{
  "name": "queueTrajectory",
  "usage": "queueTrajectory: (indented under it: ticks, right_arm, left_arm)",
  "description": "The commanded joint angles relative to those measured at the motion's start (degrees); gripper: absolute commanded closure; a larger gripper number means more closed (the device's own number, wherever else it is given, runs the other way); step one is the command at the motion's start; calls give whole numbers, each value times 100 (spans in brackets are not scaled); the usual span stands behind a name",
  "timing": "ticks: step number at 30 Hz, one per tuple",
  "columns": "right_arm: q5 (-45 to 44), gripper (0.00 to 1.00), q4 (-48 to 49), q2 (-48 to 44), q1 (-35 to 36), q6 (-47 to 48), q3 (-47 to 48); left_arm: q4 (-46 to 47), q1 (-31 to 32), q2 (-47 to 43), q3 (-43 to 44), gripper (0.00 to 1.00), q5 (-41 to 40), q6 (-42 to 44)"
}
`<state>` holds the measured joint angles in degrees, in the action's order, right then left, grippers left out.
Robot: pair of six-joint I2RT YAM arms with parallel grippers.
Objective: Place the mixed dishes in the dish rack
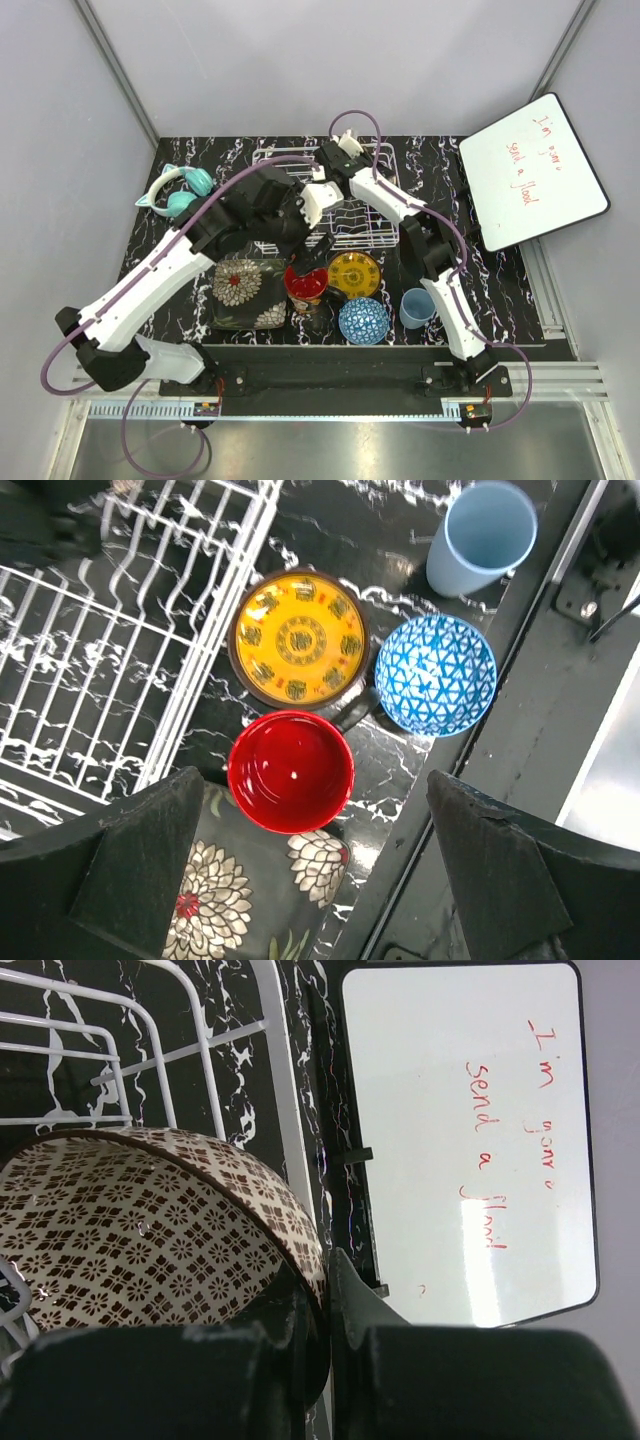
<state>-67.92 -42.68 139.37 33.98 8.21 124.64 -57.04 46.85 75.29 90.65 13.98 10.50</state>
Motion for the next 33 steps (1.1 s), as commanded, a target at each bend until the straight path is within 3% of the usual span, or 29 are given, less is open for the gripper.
queueTrajectory:
  ticks: [1, 3, 4, 5, 11, 15, 18, 21, 22, 24, 26, 29, 33]
  right_arm:
    - [-55, 80, 234, 46, 48, 58, 69]
    - [33, 50, 181, 12, 74, 14, 60]
    - [68, 7, 155, -24, 83, -21, 60]
    - [147, 0, 85, -59, 83, -38, 69]
    - [402, 0, -679, -507, 92, -548, 473]
    - [428, 0, -1083, -1464, 65, -785, 596]
    - [596, 0, -2076, -1895, -57, -1531, 1237]
    - [648, 0, -2972, -2562, -347, -2557, 1151]
    - [744, 0, -3192, -2799, -444, -3309, 976]
    - [1131, 0, -3055, -3782, -663, -3763, -172]
    - [1507, 0, -2059, -4938, -673, -3749, -1731]
    - [1877, 0, -1570, -6031, -717, -4028, -3011]
    - [1941, 0, -1507, -6580, -752, -4003, -3621]
  left_arm:
    - [280, 70, 267, -162, 1, -255, 171]
    - [395, 96, 346, -179, 1, -238, 224]
    - [421, 105, 364, -171, 1, -238, 233]
    - [508, 96, 416, -179, 1, -238, 233]
    - [834, 123, 574, -443, 1, -141, 277]
    - [931, 324, 733, -469, 1, -71, 268]
    - [984, 474, 970, -408, 1, -123, 355]
    - [1089, 658, 1321, -338, 1, -569, 583]
    - [1089, 711, 1566, -303, 1, -719, 628]
    - [1150, 869, 1743, -372, 1, -1027, 803]
    - [1352, 966, 1884, -530, 1, -1064, 874]
    - [1581, 1132, 2016, -794, 1, -1116, 945]
    - [1810, 1633, 2069, -1049, 1, -1537, 1243]
